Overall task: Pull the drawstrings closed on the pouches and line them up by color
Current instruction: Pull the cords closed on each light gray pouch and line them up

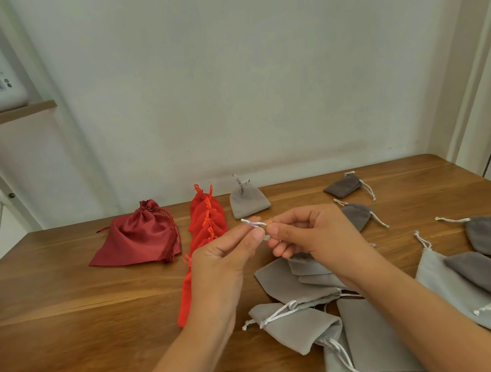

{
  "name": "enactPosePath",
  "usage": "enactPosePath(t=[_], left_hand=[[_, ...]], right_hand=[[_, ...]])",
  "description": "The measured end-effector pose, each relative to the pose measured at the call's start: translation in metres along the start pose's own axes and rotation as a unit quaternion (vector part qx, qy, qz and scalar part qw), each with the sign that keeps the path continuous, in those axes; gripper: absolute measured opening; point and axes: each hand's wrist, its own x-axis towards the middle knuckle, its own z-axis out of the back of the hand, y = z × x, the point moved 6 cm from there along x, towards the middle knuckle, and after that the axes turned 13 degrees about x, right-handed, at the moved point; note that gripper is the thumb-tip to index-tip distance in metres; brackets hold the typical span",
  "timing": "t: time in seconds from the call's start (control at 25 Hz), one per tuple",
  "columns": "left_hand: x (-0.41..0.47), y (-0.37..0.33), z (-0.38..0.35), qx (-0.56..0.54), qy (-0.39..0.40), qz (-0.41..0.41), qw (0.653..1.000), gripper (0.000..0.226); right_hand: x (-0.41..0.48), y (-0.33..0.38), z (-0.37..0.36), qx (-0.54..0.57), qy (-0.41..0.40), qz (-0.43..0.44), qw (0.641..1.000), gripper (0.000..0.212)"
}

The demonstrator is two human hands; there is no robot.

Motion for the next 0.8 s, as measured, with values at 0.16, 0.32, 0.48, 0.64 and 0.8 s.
enactPosePath(t=[0.16,0.32,0.48,0.64,0.8], left_hand=[[0.0003,-0.0024,0.0040,0.011,-0.013,-0.018,1.000,0.023],[0.0010,-0.0031,0.0048,0.001,-0.018,-0.019,1.000,0.026],[0.0009,-0.0025,0.0022,-0.004,-0.001,-0.013,1.000,0.030],[0.0042,-0.0008,0.0033,-0.009,0.008,0.002,1.000,0.029],[0.0043,-0.0002,0.0039,-0.014,0.022,0.019,0.999,0.027]], right_hand=[[-0.0035,0.0006,-0.0051,0.004,0.012,-0.015,1.000,0.010],[-0.0043,0.0016,-0.0081,0.000,0.023,-0.022,0.999,0.011],[-0.0066,0.0033,-0.0085,-0.022,0.022,-0.018,0.999,0.014],[-0.0075,0.0032,-0.0087,-0.037,0.036,-0.031,0.998,0.023],[-0.0075,0.0047,-0.0099,-0.071,0.054,-0.028,0.996,0.033]])
